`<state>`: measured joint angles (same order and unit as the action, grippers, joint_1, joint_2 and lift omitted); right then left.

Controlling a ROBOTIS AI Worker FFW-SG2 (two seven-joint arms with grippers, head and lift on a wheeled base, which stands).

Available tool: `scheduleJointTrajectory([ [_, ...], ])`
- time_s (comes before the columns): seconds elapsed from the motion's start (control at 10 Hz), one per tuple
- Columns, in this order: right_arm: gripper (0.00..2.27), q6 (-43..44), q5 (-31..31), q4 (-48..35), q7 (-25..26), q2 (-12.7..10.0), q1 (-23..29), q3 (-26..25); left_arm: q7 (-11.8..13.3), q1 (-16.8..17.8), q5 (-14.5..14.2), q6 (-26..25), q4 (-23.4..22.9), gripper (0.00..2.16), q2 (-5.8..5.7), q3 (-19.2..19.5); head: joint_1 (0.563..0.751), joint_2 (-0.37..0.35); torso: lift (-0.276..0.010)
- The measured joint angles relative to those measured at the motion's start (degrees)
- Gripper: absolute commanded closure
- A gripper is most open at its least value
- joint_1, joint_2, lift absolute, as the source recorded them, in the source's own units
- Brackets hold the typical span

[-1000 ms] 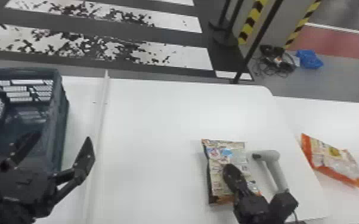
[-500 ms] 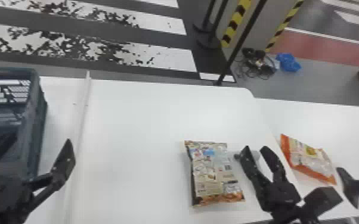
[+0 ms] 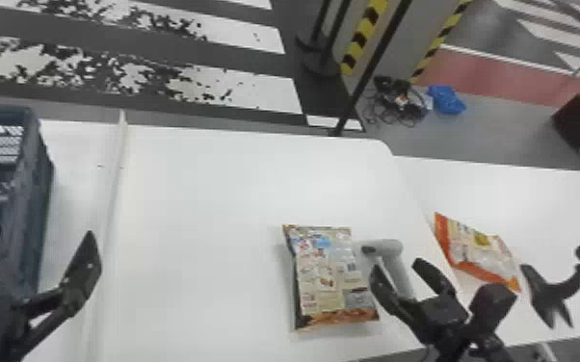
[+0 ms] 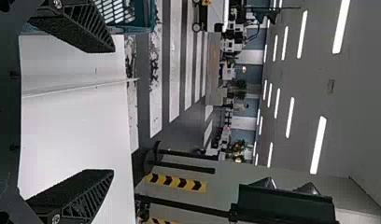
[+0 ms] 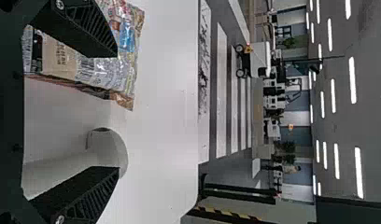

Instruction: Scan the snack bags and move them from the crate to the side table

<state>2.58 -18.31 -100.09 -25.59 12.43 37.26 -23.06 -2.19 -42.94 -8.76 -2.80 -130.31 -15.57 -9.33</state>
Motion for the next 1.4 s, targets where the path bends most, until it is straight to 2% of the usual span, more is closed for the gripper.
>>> scheduleJointTrajectory([
  [0.1,0.06,-1.63,0.05,2.71,-1.36,0.95,-1.38,-0.04,0.15,-0.26,0.00,0.63,0.22,0.07,-0.06,0.00,0.695,-0.350,-0.087],
  [0.5,0.06,-2.55,1.06,10.32,-1.57,3.88,-5.61,0.05,0.77,-0.91,0.01,1.19,0.32,0.07,-0.14,-0.02,0.695,-0.350,-0.087],
  [0.6,0.17,-2.74,1.67,12.28,-1.57,4.65,-7.00,0.22,0.88,-0.92,0.04,1.12,0.32,0.07,-0.16,-0.06,0.695,-0.350,-0.087],
  [0.7,0.72,-3.50,2.41,14.14,-1.58,5.53,-8.40,0.53,0.90,-0.92,0.05,1.08,0.32,0.07,-0.17,-0.07,0.695,-0.350,-0.087],
  [0.8,1.65,-4.72,2.92,16.06,-1.98,6.49,-9.86,0.78,0.94,-0.92,0.06,1.08,0.27,0.07,-0.17,-0.12,0.695,-0.350,-0.087],
  [0.9,2.17,-6.00,3.06,17.91,-2.19,7.21,-11.22,0.87,0.93,-0.91,0.11,1.08,0.24,0.07,-0.15,-0.26,0.695,-0.350,-0.087],
  [1.2,2.24,-5.72,2.27,18.83,-1.00,7.25,-11.59,0.22,0.89,-0.33,0.23,0.78,0.24,0.07,-0.06,-0.82,0.695,-0.350,-0.087],
  [1.3,2.24,-5.17,1.63,17.14,1.13,6.54,-10.30,-0.30,0.91,-0.18,0.24,0.73,0.24,0.07,-0.01,-0.98,0.695,-0.350,-0.087],
  [1.4,2.24,-4.91,0.85,14.23,3.39,4.65,-8.47,-1.45,1.00,0.00,0.20,0.76,0.42,0.07,-0.01,-1.11,0.695,-0.350,-0.087],
])
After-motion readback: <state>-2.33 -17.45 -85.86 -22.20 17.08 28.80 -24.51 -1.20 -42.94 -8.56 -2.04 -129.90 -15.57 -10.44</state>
